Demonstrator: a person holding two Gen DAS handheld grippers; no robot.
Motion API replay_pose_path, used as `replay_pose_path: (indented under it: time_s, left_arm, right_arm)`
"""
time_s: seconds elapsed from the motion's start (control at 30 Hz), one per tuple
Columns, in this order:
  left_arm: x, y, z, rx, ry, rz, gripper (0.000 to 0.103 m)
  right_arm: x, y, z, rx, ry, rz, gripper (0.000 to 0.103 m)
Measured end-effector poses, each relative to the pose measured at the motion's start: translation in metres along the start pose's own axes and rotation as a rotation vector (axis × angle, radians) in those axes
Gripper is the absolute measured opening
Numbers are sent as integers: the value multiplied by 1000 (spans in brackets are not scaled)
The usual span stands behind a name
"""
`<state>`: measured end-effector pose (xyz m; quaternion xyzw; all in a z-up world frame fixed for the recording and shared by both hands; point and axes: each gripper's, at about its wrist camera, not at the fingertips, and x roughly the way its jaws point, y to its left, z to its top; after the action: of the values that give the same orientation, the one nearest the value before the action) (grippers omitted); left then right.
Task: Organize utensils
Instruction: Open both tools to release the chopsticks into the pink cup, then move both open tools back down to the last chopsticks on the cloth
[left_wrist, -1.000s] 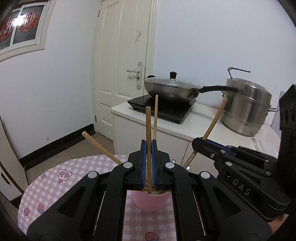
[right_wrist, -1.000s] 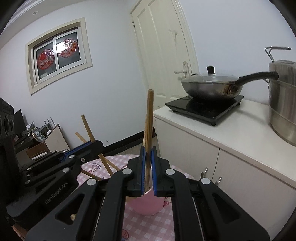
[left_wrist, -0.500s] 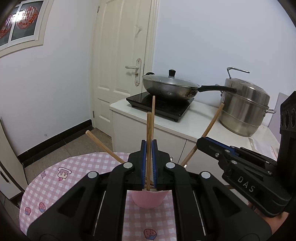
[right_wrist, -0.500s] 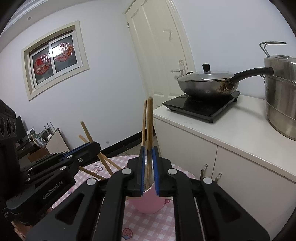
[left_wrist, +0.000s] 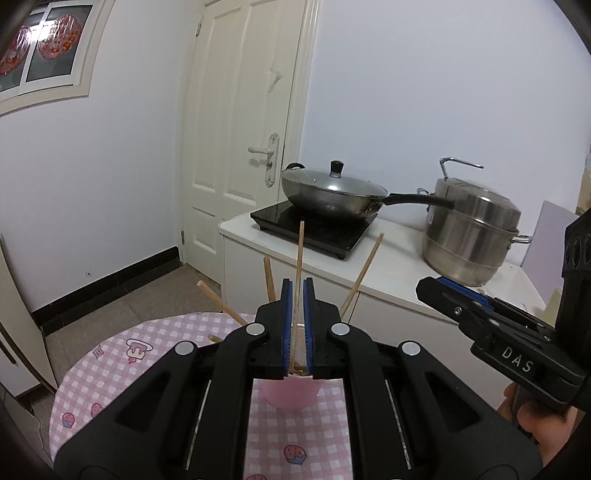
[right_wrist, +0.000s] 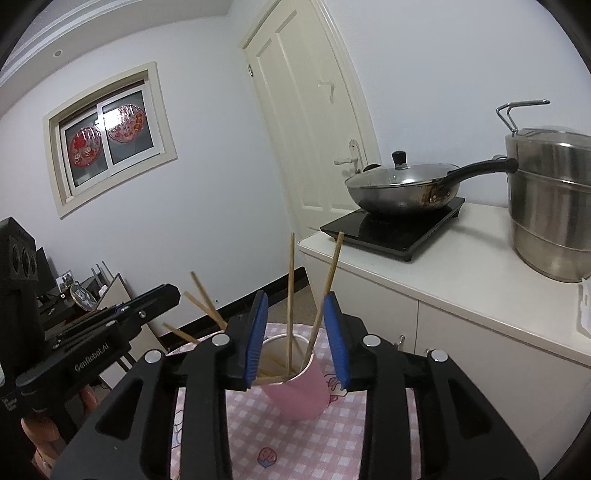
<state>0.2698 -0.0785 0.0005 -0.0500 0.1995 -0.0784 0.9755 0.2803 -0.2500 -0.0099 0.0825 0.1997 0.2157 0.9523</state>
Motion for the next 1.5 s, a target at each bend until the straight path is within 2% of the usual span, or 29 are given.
replay_pose_path:
  time_s: [0.23, 0.27, 0.3, 0.33, 0.43, 0.53, 0.67, 0.73, 0.93, 1.2, 1.33, 1.5]
  left_arm:
    - [-38, 9, -2, -2, -7, 11, 8]
    - [-45, 12, -4, 0, -4, 17, 25]
    - [-53, 16, -7, -3, -6, 22, 55]
    - [-60, 19, -11, -11, -20, 22, 64]
    - [-78, 31, -20, -12, -18, 40, 65]
    - [-86, 47, -31, -38, 26, 34, 65]
    - [-87, 68, -47, -52, 123, 32, 65]
    - [-80, 81, -61, -75, 206, 7, 65]
    - [-55, 107, -99, -117, 387, 24, 65]
    - [-15, 133, -146, -205, 602, 37, 65]
    - [2, 138, -163, -242, 675, 44, 65]
    - [18, 138, -173, -234, 711, 78, 65]
  right_arm:
    - [-31, 15, -11, -17, 1, -6, 34]
    - [-36, 19, -14, -23, 2, -8, 34]
    - [-38, 20, -15, -27, 3, -8, 34]
    - [-42, 24, -19, -35, 6, -7, 34]
    - [-49, 36, -29, -62, 20, 1, 34]
    - [-52, 49, -39, -81, 43, 11, 35]
    - [-47, 68, -54, -113, 89, 38, 36]
    - [-39, 76, -63, -126, 123, 53, 36]
    - [-7, 97, -88, -148, 234, 76, 37]
    - [38, 103, -125, -139, 395, 86, 38]
    - [48, 101, -136, -126, 435, 82, 38]
    - [57, 99, -145, -120, 462, 83, 41]
